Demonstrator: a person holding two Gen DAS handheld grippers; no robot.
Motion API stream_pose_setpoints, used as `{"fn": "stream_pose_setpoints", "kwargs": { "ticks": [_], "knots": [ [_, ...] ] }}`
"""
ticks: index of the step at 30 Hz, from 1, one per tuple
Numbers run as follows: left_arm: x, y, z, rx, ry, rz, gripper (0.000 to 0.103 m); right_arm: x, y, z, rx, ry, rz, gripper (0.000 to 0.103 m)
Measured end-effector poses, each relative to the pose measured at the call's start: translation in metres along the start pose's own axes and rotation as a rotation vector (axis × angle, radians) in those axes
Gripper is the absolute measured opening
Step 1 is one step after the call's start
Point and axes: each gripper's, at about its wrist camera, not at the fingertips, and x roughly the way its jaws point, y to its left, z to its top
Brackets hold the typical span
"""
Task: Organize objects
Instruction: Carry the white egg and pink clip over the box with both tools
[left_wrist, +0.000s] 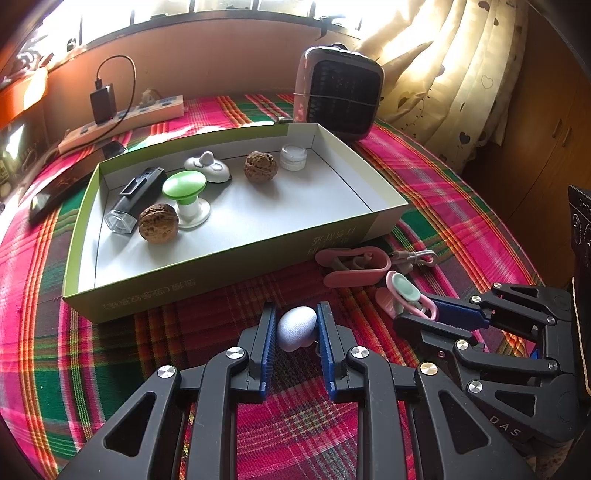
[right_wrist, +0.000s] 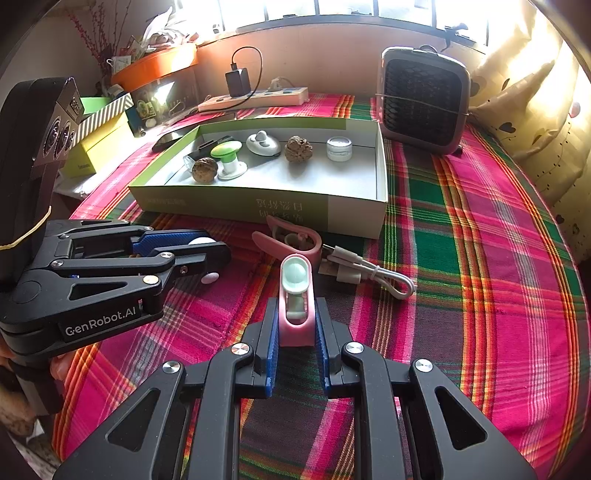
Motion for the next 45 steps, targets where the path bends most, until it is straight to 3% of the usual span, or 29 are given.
{"fn": "stream_pose_setpoints", "kwargs": {
  "ticks": [23,45],
  "knots": [
    [-0.032,-0.001,0.0,0.026,-0.075,0.026,0.02,-0.023,0.003,0.007,0.008,-0.062,0.002,0.018],
    [-0.053,0.009,0.022,0.019,-0.149,0.061,0.02,-0.037,-0.002,0.046,-0.007,-0.134,0.002,0.018]
  ]
}}
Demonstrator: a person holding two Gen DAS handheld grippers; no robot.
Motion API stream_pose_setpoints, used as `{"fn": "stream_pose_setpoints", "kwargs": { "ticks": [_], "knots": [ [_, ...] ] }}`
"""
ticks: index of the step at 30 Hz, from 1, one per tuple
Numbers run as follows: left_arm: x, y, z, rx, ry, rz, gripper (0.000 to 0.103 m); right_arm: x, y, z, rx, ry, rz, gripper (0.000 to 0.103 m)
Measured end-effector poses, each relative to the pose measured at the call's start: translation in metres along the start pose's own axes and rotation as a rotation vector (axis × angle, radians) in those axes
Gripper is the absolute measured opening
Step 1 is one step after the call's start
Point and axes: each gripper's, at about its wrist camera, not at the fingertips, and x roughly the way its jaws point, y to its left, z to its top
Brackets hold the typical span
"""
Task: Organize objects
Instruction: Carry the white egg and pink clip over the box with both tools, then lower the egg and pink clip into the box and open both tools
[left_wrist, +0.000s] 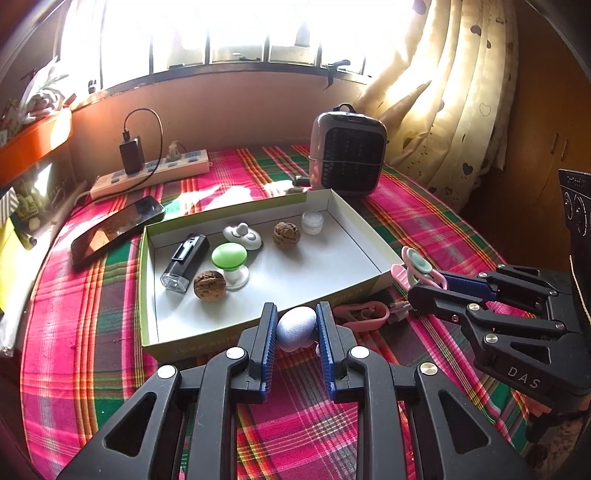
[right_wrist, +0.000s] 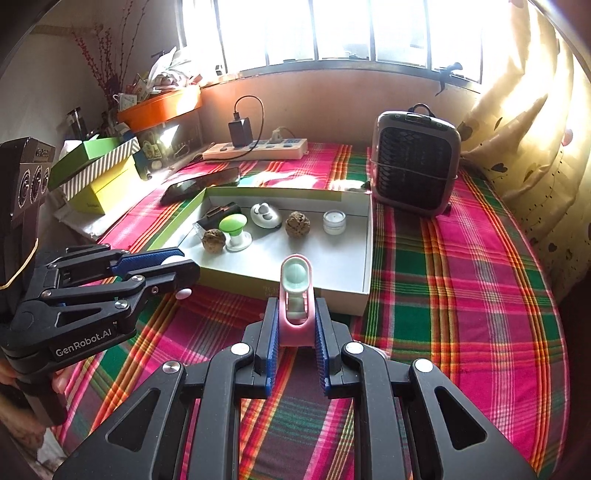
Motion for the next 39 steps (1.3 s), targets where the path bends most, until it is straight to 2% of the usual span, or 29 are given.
{"fn": "stream_pose_setpoints", "kwargs": {
  "ticks": [17,24,29,32,36,39],
  "knots": [
    [-0.001,0.009,0.039,0.003,-0.055,0.024,0.02,0.005,-0.007,0.051,-0.037,-0.057,-0.019,0.018],
    [0.007,0.015,0.061,-0.006,-0.051,0.004,0.02,0.011,-0.014,0.075,-0.032,-0.067,-0.023,0.018],
    [0.019,0.025,0.073,-0.048,-0.037,-0.03,0.02,0.021,-0.019,0.09,-0.037,-0.054,-0.018,0.018],
    [0.029,0.027,0.078,-0.051,-0.023,-0.024,0.02,0.032,-0.025,0.093,-0.009,-0.029,0.004,0.018],
    [0.043,0.028,0.076,-0.043,-0.005,0.004,0.02,0.053,-0.031,0.085,0.009,0.025,0.014,0.018],
    [0.058,0.031,0.071,-0.052,0.035,-0.001,0.02,0.069,-0.035,0.079,0.017,0.067,0.012,0.018]
  ]
}}
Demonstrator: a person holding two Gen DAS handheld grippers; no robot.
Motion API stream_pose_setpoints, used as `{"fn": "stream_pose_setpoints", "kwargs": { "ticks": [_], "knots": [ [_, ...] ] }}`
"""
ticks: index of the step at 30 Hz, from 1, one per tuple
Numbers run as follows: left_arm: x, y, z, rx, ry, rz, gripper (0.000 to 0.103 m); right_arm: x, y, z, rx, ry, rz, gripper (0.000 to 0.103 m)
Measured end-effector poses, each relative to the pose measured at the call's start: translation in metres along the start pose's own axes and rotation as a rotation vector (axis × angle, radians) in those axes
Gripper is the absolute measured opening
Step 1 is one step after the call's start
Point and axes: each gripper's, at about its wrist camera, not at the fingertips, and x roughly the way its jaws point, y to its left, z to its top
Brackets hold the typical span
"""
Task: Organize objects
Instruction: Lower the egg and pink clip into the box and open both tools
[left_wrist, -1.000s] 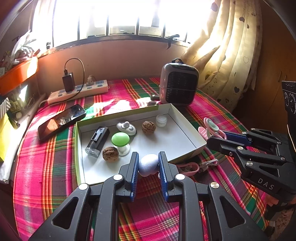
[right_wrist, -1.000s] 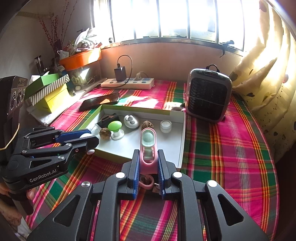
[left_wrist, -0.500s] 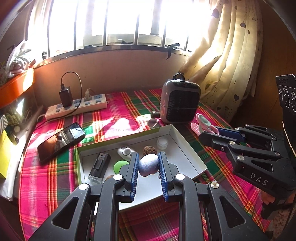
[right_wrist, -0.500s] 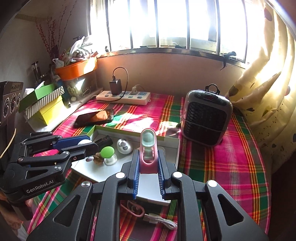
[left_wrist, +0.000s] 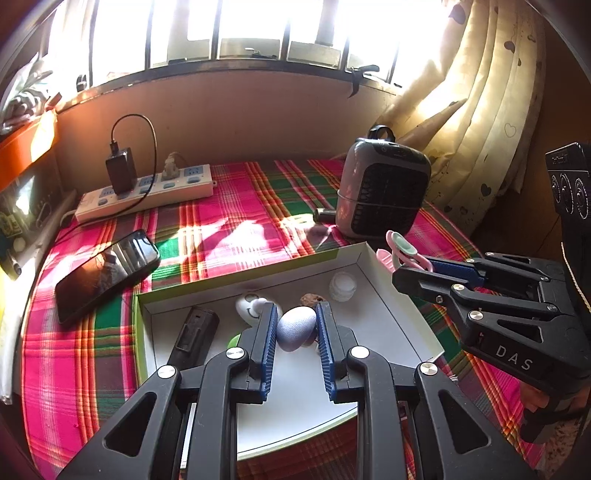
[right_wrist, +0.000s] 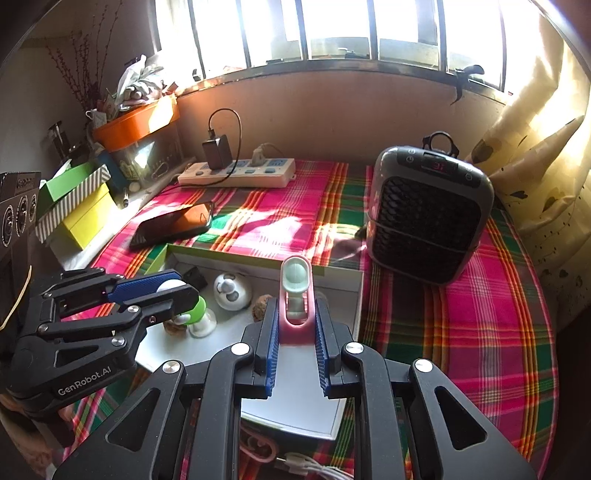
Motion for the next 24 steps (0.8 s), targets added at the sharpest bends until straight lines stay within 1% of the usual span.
{"fn": "stream_pose_setpoints", "kwargs": {
  "ticks": [4,6,17,24],
  "knots": [
    [0.015,-0.003,-0.007,0.012,0.032,0.01,0.02,0.014,-0.005,-0.004,0.008,0.034,0.001,0.018],
    [0.02,-0.007,-0.008,0.034,0.038,0.02,0.02,0.019,-0.006,-0.005,0.006,0.045,0.001,0.018],
    [0.045,-0.012,-0.018,0.045,0.092,0.007,0.02,0.037,-0.006,-0.016,-0.007,0.101,0.018,0.018],
    [0.05,-0.011,-0.016,0.046,0.096,0.003,0.02,0.048,-0.003,-0.016,-0.02,0.128,0.024,0.018]
  ]
}}
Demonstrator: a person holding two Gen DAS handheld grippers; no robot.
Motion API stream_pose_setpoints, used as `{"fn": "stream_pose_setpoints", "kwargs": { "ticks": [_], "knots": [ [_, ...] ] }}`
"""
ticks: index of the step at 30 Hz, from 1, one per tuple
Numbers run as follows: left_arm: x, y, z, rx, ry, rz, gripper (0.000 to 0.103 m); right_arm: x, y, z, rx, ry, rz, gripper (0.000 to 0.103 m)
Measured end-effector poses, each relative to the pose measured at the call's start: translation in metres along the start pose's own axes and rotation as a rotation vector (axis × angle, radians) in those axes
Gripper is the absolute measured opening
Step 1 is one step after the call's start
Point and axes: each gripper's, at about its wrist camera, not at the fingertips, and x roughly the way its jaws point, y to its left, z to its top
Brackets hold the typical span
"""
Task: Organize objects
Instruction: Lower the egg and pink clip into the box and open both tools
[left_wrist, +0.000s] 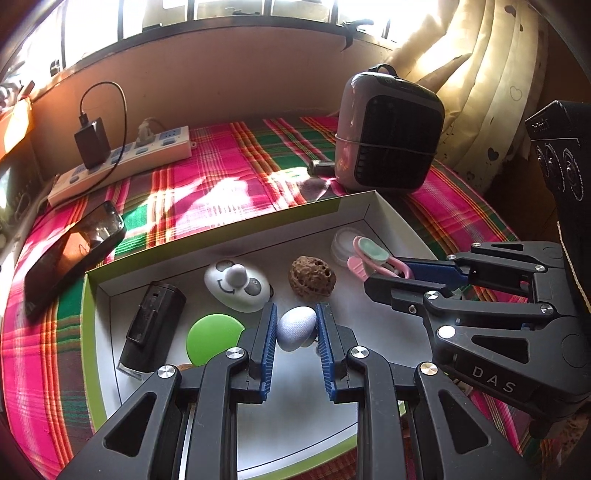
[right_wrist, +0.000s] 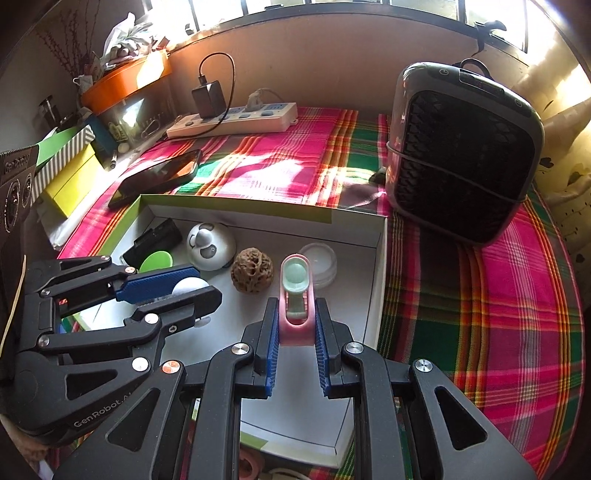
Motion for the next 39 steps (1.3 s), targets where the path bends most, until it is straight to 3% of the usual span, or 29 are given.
{"fn": "stream_pose_setpoints", "kwargs": {
  "ticks": [39],
  "knots": [
    [0.017,0.002,0.001,-0.008,0.033,0.015,0.02,0.016,0.007,0.003,-0.058,-0.006,-0.065,0.019]
  ]
}}
